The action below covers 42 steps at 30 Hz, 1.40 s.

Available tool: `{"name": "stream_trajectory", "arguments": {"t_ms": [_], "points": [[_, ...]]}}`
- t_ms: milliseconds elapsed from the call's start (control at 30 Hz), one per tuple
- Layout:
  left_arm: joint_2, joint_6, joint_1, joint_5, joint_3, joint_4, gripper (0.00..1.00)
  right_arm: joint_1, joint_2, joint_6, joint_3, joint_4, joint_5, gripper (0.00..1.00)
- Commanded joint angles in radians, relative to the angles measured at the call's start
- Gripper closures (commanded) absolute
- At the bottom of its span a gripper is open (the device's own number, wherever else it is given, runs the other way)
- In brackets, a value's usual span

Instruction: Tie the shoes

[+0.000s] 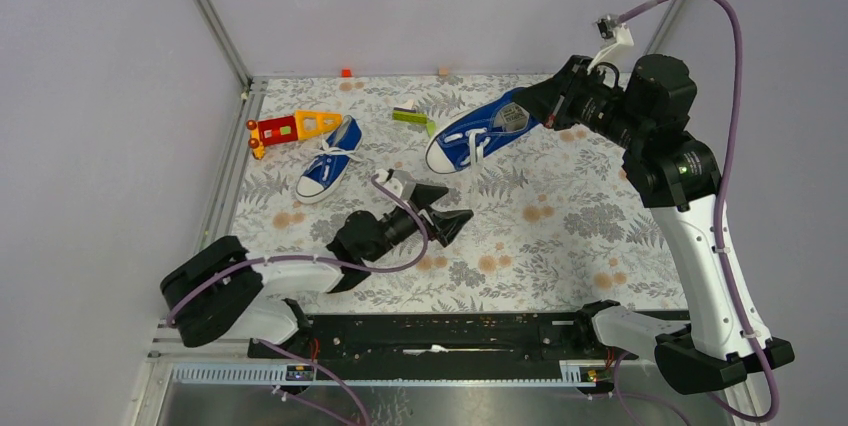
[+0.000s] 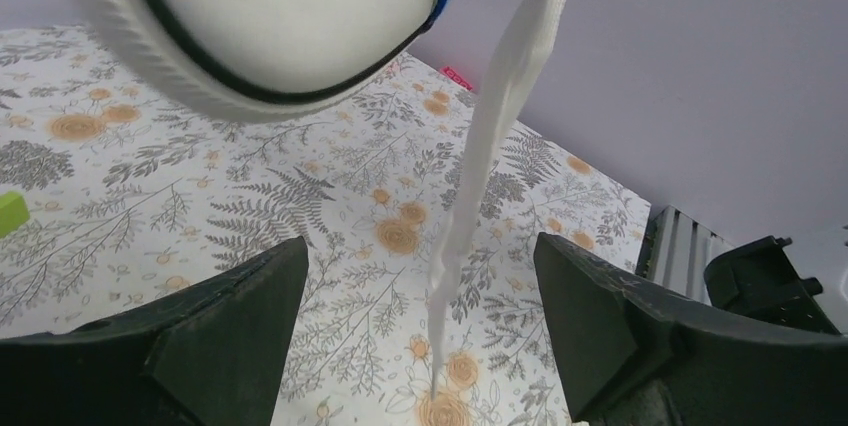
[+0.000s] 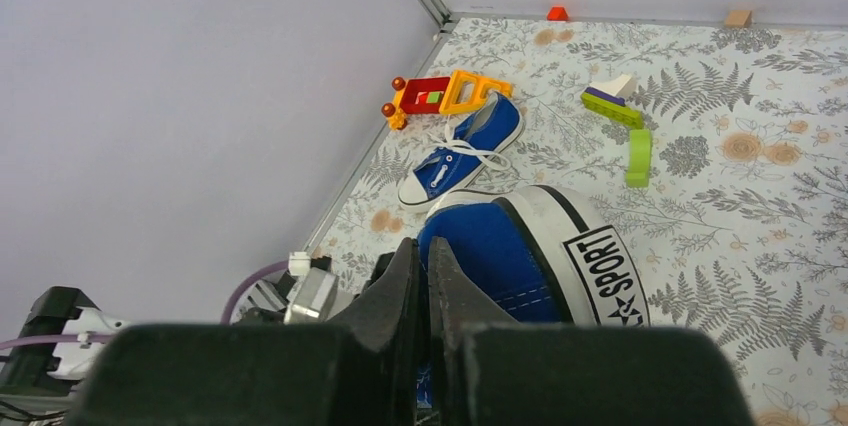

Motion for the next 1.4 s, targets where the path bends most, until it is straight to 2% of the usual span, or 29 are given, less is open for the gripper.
{"name": "stream_trajectory", "arguments": {"t_ms": [0, 300, 500, 533, 600, 667, 700, 833, 967, 1133, 1367], "points": [[0.087, 0.036, -0.02, -0.049, 0.099, 0.202, 0.1, 0.01, -0.01, 0.049, 0.059, 0.152, -0.021, 1.0], [0.204, 0.024, -0.03, -0.055, 0.174, 0.254, 0.15, 0.01, -0.013, 0.061, 0.067, 0.159, -0.015, 1.0], [0.238, 0.019, -0.031, -0.079, 0.198, 0.265, 0.22, 0.009, -0.018, 0.086, 0.068, 0.17, -0.022, 1.0], [0.246, 0.018, -0.031, -0.081, 0.2, 0.269, 0.32, 0.01, -0.019, 0.089, 0.067, 0.17, -0.022, 1.0], [0.258, 0.015, -0.031, -0.083, 0.207, 0.278, 0.61, 0.01, -0.023, 0.094, 0.064, 0.172, -0.018, 1.0], [0.25, 0.008, -0.033, -0.085, 0.2, 0.275, 0.96, 0.01, -0.028, 0.089, 0.057, 0.173, -0.003, 1.0], [0.236, 0.001, -0.033, -0.086, 0.193, 0.265, 1.0, 0.01, -0.034, 0.08, 0.048, 0.172, 0.009, 1.0], [0.144, -0.057, -0.032, -0.081, 0.159, 0.122, 1.0, 0.01, -0.051, 0.013, -0.021, 0.168, 0.091, 1.0], [0.002, -0.129, -0.032, -0.044, 0.125, -0.163, 1.0, 0.01, -0.016, -0.065, -0.107, 0.149, 0.087, 1.0], [-0.209, -0.184, -0.033, 0.028, 0.142, -0.544, 1.0, 0.01, 0.064, -0.107, -0.214, 0.154, -0.029, 1.0], [-0.421, -0.182, -0.049, 0.066, 0.225, -0.878, 1.0, 0.01, 0.225, -0.153, -0.221, 0.112, -0.237, 1.0]]}}
